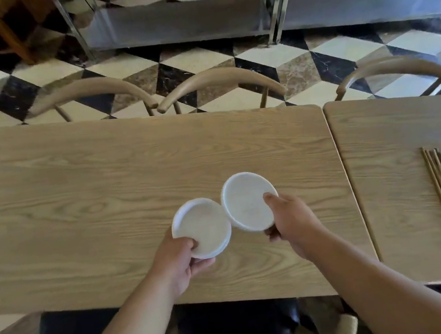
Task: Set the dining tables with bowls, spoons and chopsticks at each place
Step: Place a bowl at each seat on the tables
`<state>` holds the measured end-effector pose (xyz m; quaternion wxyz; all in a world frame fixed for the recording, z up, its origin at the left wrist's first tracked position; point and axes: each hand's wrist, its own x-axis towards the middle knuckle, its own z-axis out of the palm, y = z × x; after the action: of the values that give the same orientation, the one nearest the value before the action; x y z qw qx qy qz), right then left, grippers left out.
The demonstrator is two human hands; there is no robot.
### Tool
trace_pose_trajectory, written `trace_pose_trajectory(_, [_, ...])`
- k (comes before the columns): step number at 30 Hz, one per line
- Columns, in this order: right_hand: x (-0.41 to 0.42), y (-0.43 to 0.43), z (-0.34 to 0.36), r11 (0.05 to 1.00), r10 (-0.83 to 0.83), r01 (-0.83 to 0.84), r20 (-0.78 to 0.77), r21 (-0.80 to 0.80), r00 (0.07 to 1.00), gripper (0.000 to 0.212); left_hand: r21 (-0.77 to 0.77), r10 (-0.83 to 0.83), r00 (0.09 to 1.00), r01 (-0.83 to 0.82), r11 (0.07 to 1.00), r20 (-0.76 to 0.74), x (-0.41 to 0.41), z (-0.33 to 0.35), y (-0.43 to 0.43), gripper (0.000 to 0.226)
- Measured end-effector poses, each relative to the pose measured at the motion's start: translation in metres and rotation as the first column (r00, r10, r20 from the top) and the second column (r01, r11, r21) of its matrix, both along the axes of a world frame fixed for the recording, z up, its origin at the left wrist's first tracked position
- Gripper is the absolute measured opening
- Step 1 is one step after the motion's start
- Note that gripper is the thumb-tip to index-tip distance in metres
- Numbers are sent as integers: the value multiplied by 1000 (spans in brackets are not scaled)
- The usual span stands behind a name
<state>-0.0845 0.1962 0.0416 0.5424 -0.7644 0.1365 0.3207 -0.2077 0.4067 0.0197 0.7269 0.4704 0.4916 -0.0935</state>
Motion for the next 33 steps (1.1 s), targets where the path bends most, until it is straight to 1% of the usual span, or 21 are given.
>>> trace_pose_trajectory(2, [-9,5,-12,996,-74,74,7,-51,997,16,2,56,998,-56,998,-24,-14,-7,26,50])
trace_pose_trajectory(3, [-12,4,-18,993,-84,84,4,-88,996,17,2,70,997,-70,998,-37,-19,-10,33,50])
trace_pose_trajectory(5, [-17,1,-32,983,-74,73,-3,-171,997,22,-6,71,996,-71,997,-53,-28,-17,42,52])
trace_pose_trajectory(7, [-20,-2,-44,974,-70,65,-15,-219,997,26,-14,64,997,-65,998,-52,-34,-23,43,54])
trace_pose_trajectory(11, [-11,0,-68,975,-103,93,-39,-204,994,33,-48,56,997,-58,997,-45,-38,-32,39,52])
trace_pose_trajectory(14, [-7,2,-80,978,-85,73,-56,-195,995,38,-59,46,998,-49,997,-48,-37,-37,34,53])
trace_pose_trajectory(21, [-10,6,-87,965,-46,20,-93,-262,995,47,-75,41,998,-44,996,-37,-33,-43,35,50])
trace_pose_trajectory(23, [-11,6,-80,925,64,-76,-46,-372,997,45,-78,37,999,-40,996,-36,-34,-44,41,50])
trace_pose_trajectory(24, [-12,7,-74,874,144,-124,7,-471,990,48,-80,31,999,-34,996,-35,-34,-43,45,51])
trace_pose_trajectory(25, [-14,10,-67,804,222,-131,88,-579,971,54,-81,24,999,-26,996,-34,-35,-41,50,51])
trace_pose_trajectory(26, [-17,16,-58,765,270,-83,201,-639,942,58,-80,18,999,-21,997,-32,-37,-39,56,51])
trace_pose_trajectory(27, [-22,29,-46,777,284,-24,316,-629,905,57,-79,13,999,-15,997,-30,-38,-36,63,52])
trace_pose_trajectory(28, [-27,47,-34,826,278,-14,387,-563,879,53,-75,6,1000,-8,997,-27,-39,-32,70,52])
trace_pose_trajectory(29, [-34,72,-21,883,285,-83,386,-463,878,50,-72,-5,1000,4,997,-17,-41,-28,80,53])
trace_pose_trajectory(30, [-44,102,-11,907,331,-202,328,-371,885,53,-67,-23,1000,23,998,-5,-44,-23,91,54])
trace_pose_trajectory(31, [-57,134,-3,892,411,-329,251,-310,876,61,-58,-47,999,48,997,12,-48,-17,105,56])
trace_pose_trajectory(32, [-71,165,3,853,495,-434,185,-291,849,67,-47,-72,997,73,996,29,-53,-11,121,58])
trace_pose_trajectory(33, [-83,192,5,807,563,-500,157,-313,811,65,-32,-88,996,89,996,35,-57,-5,136,59])
